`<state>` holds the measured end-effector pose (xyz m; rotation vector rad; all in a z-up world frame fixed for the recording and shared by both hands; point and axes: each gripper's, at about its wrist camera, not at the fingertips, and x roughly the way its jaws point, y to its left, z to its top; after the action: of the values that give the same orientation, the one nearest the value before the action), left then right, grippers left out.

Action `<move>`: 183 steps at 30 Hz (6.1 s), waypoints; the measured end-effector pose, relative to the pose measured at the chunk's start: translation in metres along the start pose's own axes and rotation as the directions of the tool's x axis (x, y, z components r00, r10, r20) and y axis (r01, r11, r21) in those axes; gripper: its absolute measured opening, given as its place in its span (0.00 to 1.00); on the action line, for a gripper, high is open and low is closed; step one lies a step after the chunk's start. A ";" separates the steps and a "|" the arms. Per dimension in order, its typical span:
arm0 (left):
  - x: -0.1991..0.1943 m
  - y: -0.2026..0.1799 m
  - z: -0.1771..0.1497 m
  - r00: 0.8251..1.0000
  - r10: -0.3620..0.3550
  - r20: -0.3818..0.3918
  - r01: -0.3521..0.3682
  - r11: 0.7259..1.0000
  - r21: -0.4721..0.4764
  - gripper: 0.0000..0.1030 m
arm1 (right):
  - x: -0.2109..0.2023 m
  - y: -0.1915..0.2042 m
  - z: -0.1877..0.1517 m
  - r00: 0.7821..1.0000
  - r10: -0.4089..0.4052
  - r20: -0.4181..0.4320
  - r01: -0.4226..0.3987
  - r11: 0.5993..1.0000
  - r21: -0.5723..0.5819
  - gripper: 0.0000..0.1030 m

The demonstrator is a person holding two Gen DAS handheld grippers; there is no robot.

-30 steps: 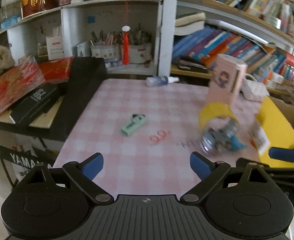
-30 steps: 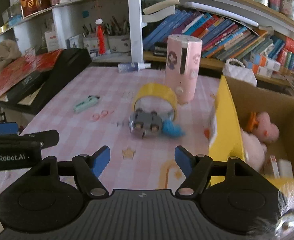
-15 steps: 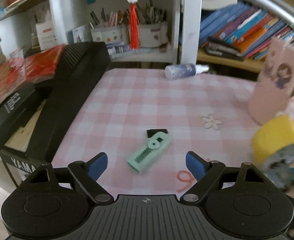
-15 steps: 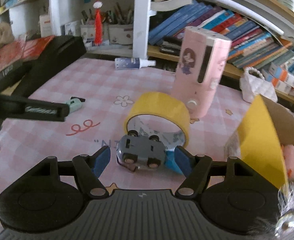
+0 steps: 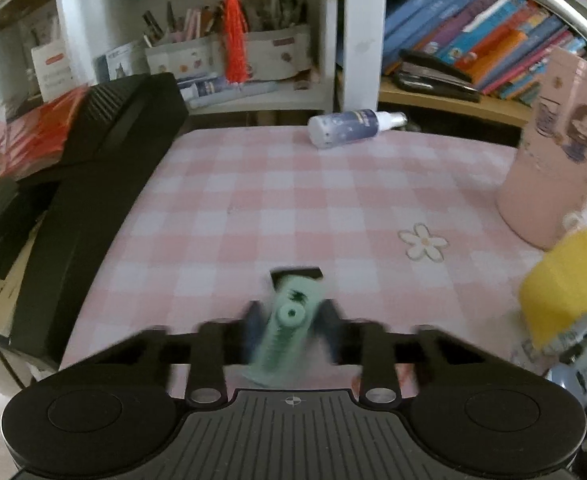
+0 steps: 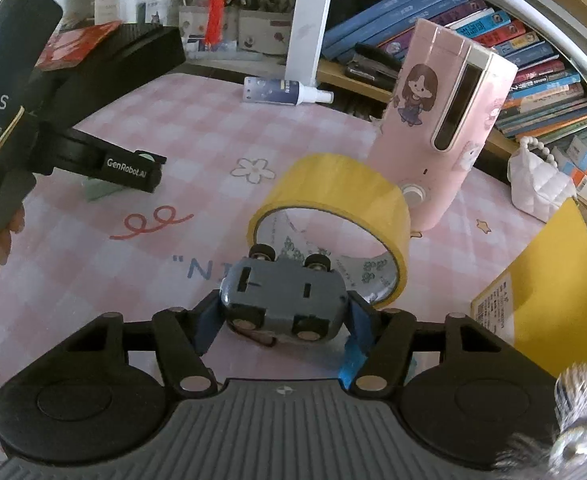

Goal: Organize objects
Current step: 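Grasp mint-green toy with left tool while right tool grasps grey toy car, then carry green toy in left tool and toy car in right tool to the box, then lower both tools into the box and open them, releasing green toy and car, then lift both open tools out of the box toward the tape and blue cloth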

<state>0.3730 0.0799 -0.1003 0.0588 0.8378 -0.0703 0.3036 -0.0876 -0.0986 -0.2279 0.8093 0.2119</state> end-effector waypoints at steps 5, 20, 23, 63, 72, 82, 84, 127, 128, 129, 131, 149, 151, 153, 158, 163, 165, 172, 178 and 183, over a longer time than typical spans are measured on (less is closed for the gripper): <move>-0.029 0.004 -0.018 0.999 -0.040 0.014 0.041 0.996 -0.083 0.22 | -0.021 -0.002 -0.008 0.998 0.027 0.049 -0.029 0.999 0.033 0.59; -0.151 0.015 -0.071 0.982 -0.144 0.120 0.161 0.976 -0.146 0.22 | -0.097 0.014 -0.038 0.994 0.076 0.081 -0.078 0.997 0.017 0.59; -0.173 0.015 -0.082 0.977 -0.168 0.132 0.186 0.972 -0.146 0.22 | -0.114 0.015 -0.046 0.994 0.073 0.078 -0.075 0.997 0.029 0.59; -0.298 -0.084 -0.160 0.842 -0.531 0.093 0.511 0.841 0.181 0.22 | -0.294 -0.011 -0.199 0.985 -0.172 0.015 0.150 0.897 0.416 0.59; -0.294 -0.119 -0.155 0.800 -0.597 0.060 0.571 0.788 0.233 0.22 | -0.306 -0.029 -0.218 0.973 -0.228 -0.018 0.211 0.864 0.456 0.59; -0.283 -0.167 -0.142 0.776 -0.630 0.030 0.600 0.753 0.271 0.22 | -0.307 -0.076 -0.233 0.963 -0.264 -0.060 0.255 0.809 0.529 0.59; -0.279 -0.174 -0.137 0.779 -0.626 0.030 0.597 0.757 0.266 0.22 | -0.304 -0.085 -0.231 0.964 -0.260 -0.059 0.252 0.811 0.528 0.59; -0.154 -0.299 -0.042 0.911 -0.411 0.028 0.391 0.884 0.254 0.22 | -0.151 -0.240 -0.120 0.998 0.061 -0.016 -0.054 0.960 0.276 0.59; -0.154 -0.299 -0.042 0.911 -0.412 0.028 0.392 0.885 0.252 0.22 | -0.149 -0.243 -0.121 0.996 0.083 -0.025 -0.072 0.955 0.289 0.60; -0.154 -0.300 -0.042 0.911 -0.412 0.028 0.393 0.885 0.250 0.22 | -0.148 -0.245 -0.122 0.994 0.104 -0.033 -0.089 0.948 0.307 0.60; -0.154 -0.299 -0.042 0.910 -0.414 0.027 0.396 0.886 0.243 0.22 | -0.146 -0.248 -0.123 0.990 0.133 -0.043 -0.111 0.934 0.338 0.60; -0.204 -0.266 -0.047 0.889 -0.433 0.150 0.402 0.894 0.198 0.71 | -0.182 -0.234 -0.130 1.000 -0.001 0.011 -0.003 0.920 0.391 0.61; -0.214 -0.259 -0.051 0.883 -0.439 0.169 0.407 0.893 0.193 0.75 | -0.194 -0.227 -0.133 0.998 -0.049 0.035 0.032 0.923 0.384 0.61; -0.225 -0.250 -0.058 0.876 -0.444 0.187 0.411 0.891 0.191 0.77 | -0.206 -0.223 -0.137 0.995 -0.079 0.056 0.051 0.918 0.393 0.61; -0.242 -0.233 -0.079 0.881 -0.427 0.205 0.390 0.899 0.198 0.80 | -0.237 -0.205 -0.149 0.978 -0.183 0.103 0.127 0.908 0.399 0.61; -0.246 -0.212 -0.100 0.901 -0.397 0.173 0.372 0.914 0.160 0.80 | -0.251 -0.181 -0.166 0.976 -0.207 0.071 0.155 0.884 0.441 0.61; -0.248 -0.202 -0.108 0.909 -0.382 0.165 0.361 0.922 0.140 0.80 | -0.256 -0.168 -0.173 0.973 -0.223 0.056 0.176 0.880 0.442 0.61; -0.259 -0.173 -0.135 0.930 -0.344 0.132 0.329 0.936 0.122 0.84 | -0.266 -0.119 -0.189 0.973 -0.227 0.028 0.195 0.886 0.420 0.61; -0.272 -0.151 -0.149 0.935 -0.329 0.132 0.313 0.941 0.129 0.87 | -0.272 -0.083 -0.194 0.978 -0.209 0.025 0.181 0.896 0.405 0.61; -0.280 -0.132 -0.158 0.939 -0.316 0.132 0.300 0.945 0.130 0.88 | -0.275 -0.060 -0.193 0.982 -0.185 0.036 0.157 0.906 0.394 0.61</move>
<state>0.0576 -0.0276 -0.0009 0.0232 0.6842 -0.4121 0.0029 -0.2262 -0.0185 0.0862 0.7381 -0.1094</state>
